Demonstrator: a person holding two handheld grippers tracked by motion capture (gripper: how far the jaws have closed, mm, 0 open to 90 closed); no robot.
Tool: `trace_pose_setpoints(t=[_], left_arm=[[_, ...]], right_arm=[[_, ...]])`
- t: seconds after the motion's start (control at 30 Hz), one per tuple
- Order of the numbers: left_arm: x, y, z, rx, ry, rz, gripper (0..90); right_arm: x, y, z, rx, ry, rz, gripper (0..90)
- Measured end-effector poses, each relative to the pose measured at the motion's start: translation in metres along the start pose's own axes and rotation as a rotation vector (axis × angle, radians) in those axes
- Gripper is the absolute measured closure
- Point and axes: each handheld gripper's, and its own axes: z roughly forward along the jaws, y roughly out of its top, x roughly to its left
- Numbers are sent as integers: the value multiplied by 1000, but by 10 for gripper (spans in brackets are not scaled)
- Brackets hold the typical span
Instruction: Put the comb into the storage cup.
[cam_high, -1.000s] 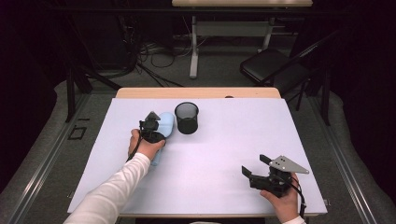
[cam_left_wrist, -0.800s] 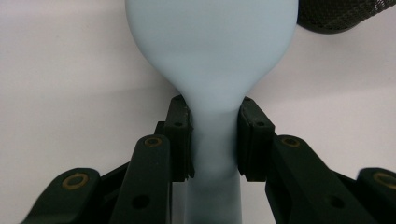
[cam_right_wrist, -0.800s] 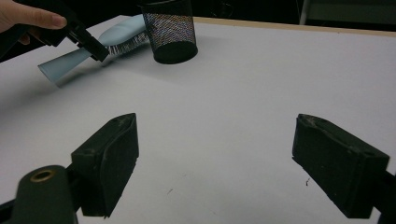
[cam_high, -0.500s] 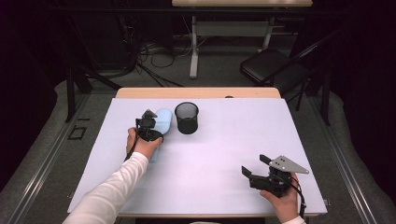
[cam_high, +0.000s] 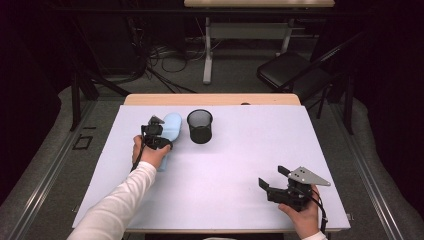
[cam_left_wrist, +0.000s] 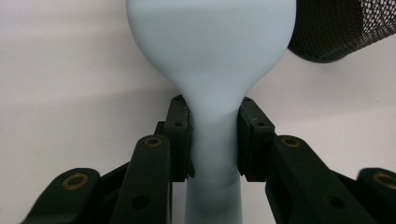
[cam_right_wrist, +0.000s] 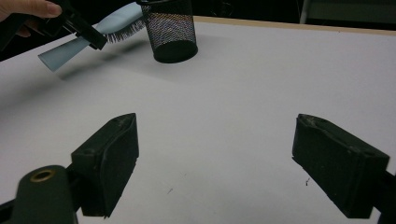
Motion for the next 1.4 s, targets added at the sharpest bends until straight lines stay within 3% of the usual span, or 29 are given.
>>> trace_pose_setpoints(t=[0.27,0.77,1.4], left_arm=[[11,2,-7,-33,-15,26,697],[34,4,-35,-123,-50,19,697],[30,-6,-55,-184,-92,143,697]], right_arm=[[0,0,1,-1,2,4,142],[-1,-1,2,1,1,10,142],[0,-1,2,5,1,8,143]])
